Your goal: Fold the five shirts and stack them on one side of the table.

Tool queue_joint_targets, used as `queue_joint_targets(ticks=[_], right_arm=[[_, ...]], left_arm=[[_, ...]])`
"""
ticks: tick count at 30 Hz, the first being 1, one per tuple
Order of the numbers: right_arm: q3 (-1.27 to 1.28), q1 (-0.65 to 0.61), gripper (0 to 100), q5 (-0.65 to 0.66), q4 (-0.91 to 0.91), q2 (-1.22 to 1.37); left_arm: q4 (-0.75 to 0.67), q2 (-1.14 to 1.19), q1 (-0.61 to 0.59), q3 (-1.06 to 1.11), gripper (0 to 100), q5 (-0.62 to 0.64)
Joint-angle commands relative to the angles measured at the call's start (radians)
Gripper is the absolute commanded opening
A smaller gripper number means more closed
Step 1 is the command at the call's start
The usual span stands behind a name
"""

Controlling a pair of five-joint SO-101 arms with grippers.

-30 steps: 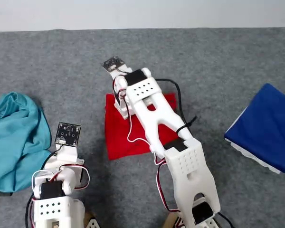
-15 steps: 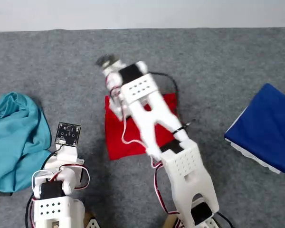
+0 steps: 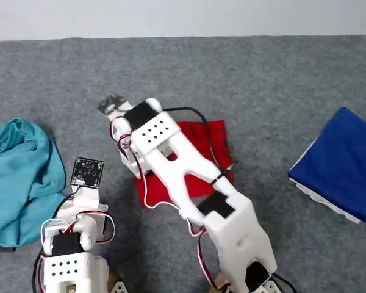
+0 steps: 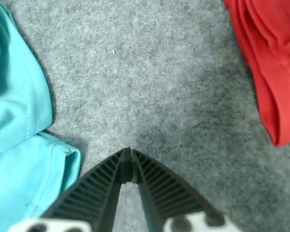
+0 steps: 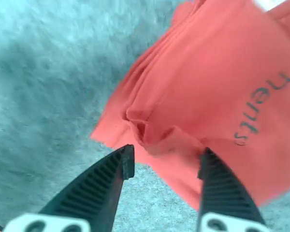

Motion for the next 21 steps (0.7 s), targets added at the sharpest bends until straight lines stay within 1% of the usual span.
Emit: queue_joint_targets(ticks=[1,4,8,10,13,14,16,19,21], right_arm=[[-0.006,-0.001,24.0,-0.014,0.041,-0.147],[-0.006,0.045,23.7,-0.014,0.031,-0.183],[-0.006,0.154,21.6,-0.011,-0.024,-0.139],[-0.006,0.194,15.2,0.026,-0.065,-0.084],[-0.006,0.232,2.7,0.115,-0.101,0.021],[-0.006,0.237,0.2,0.132,-0.094,0.051],[-0.006,0.232,2.1,0.127,-0.041,0.093],[-0.005,0.157,1.0,0.117,0.047,0.094],[0.002,0.099,1.0,0.1,0.047,0.071]], left_arm=[[-0.017,-0.008,0.006,-0.004,1,0.008],[-0.017,-0.008,0.006,-0.004,1,0.008],[-0.017,-0.008,0.006,-0.004,1,0.008],[-0.017,-0.008,0.006,-0.004,1,0.008],[-0.017,-0.008,0.006,-0.004,1,0.008],[-0.017,-0.008,0.006,-0.004,1,0.008],[-0.017,-0.008,0.006,-0.004,1,0.008],[-0.017,-0.008,0.006,-0.004,1,0.008],[-0.017,-0.008,0.006,-0.004,1,0.008]])
